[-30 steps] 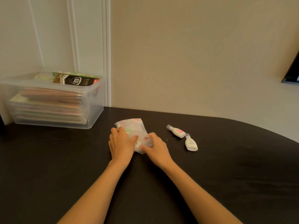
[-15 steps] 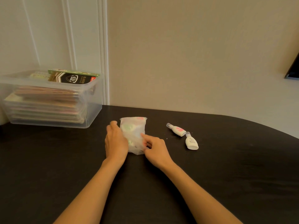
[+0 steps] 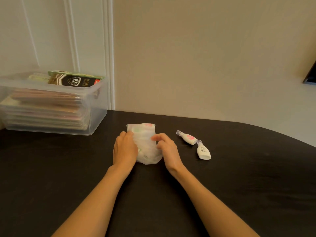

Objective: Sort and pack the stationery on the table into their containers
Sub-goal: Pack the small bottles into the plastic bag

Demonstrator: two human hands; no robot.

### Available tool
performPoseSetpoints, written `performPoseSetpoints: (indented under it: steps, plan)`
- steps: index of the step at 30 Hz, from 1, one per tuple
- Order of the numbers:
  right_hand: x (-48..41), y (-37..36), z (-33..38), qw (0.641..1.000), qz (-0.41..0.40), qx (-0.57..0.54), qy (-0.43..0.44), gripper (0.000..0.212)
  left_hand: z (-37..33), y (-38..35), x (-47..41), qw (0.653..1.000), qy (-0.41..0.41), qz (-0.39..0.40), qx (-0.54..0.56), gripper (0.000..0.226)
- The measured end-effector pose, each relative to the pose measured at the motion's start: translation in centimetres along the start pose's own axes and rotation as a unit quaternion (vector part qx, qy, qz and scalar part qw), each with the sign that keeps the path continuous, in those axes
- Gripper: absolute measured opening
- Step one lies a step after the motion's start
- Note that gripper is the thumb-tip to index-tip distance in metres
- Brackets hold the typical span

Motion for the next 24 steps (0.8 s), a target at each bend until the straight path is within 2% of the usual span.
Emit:
performPoseSetpoints:
  steps: [4,7,11,16,18,20,22,24]
  plan:
    - [-1.7,-0.9,0.6,0.996,-0.016,0.047,-0.074,0.017,0.1,0.3,-0.1,0.999,-0.008,0.03,-0.011,0.036]
    - [-2.4,-1.5,0.4,0.991,-0.016,0.13,-0.033,0.034,0.1,0.3,0.0,0.999,-0.013,0.032,-0.013,0.039]
    - [-2.9,-1.3,0.1,0.986,-0.002,0.162,-0.027,0.046,0.3,0.0,-0.3,0.998,-0.024,0.047,-0.026,0.041]
    - [-2.2,-0.9,0.1,0.996,0.015,0.082,-0.038,0.045,1.0,-0.7,-1.1,0.998,0.002,0.067,-0.007,0.04]
    - [-1.6,0.3,-0.3,0.995,-0.071,0.069,-0.005,0.041,1.2,-1.0,-1.1,0.997,0.019,0.065,0.04,0.039]
    - [-1.0,2.2,-0.9,0.967,-0.223,0.121,0.018,0.037,0.6,-1.1,-0.7,0.995,-0.009,0.078,0.054,0.043]
    - [-0.3,4.4,-1.6,0.924,-0.334,0.185,-0.027,0.038,-0.2,-1.2,-0.1,0.994,-0.034,0.089,0.062,0.048]
    - [0.1,6.3,-2.6,0.9,-0.332,0.255,-0.118,0.042,-1.1,-1.2,0.6,0.992,-0.048,0.089,0.076,0.049]
Point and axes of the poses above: each hand's wrist, its own x-axis away from the middle knuckle, its own y-axis out of the back of the hand, z = x × y, the point moved 1 cm from there along -x, towards the middle knuckle, and after that the axes turned 13 degrees about -y, right-handed, at the moved point
